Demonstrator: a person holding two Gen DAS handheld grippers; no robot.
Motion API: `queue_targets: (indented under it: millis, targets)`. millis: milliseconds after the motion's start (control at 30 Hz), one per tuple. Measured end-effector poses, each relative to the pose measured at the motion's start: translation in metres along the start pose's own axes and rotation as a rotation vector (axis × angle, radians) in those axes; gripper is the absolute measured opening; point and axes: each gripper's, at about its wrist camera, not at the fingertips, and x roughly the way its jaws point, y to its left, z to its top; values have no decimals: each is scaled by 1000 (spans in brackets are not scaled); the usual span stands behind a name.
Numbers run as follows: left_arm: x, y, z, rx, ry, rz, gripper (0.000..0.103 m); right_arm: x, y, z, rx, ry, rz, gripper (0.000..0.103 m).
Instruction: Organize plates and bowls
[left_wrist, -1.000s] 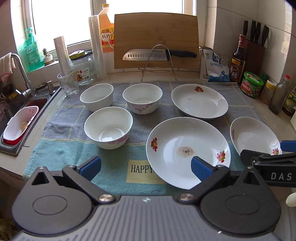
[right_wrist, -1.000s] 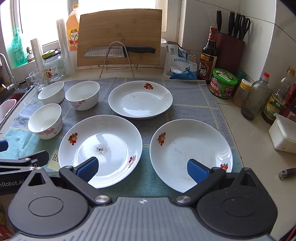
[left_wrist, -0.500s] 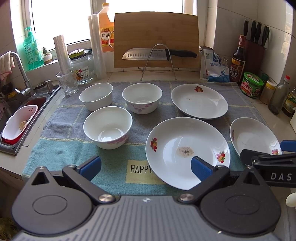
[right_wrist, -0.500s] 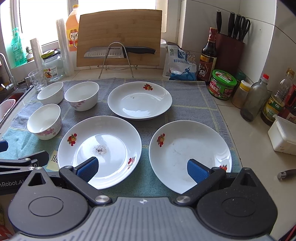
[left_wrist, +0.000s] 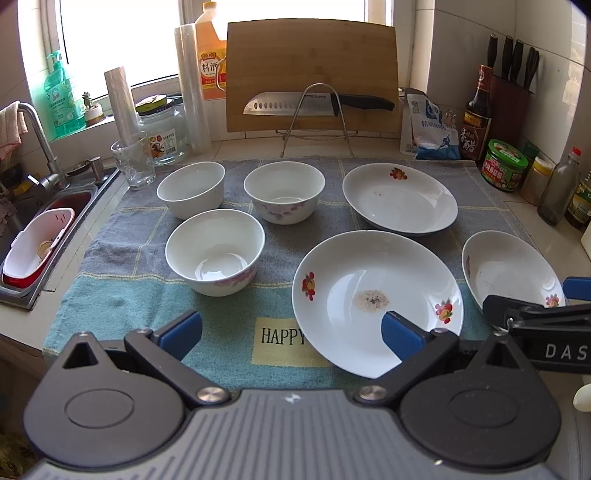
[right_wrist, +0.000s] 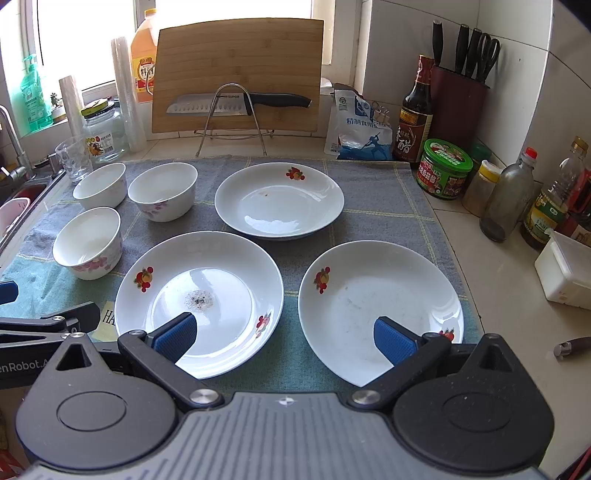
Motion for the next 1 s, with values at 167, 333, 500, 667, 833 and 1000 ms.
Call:
queue_targets:
  millis: [167,333,500,667,833,1000]
  targets:
    - [2,1,1,0,3,-11,102,0,2,0,7,-1,0,103]
    - [6,6,2,-1,3,-34,102,-1,5,0,12,-1,-15,103]
    - [8,11,3,-8,-5,-60,102,-2,7,1,17,-8,-28,103]
    - [10,16,8,5,-11,-135,102,-3,6,2,33,-26,-53,103]
    - [24,18,13,31,27,-188,102,-6,2,1,30,-50,-79,103]
    - [31,27,18,-2,8,-273,102,-10,-8,-4,55,-67,-120,103]
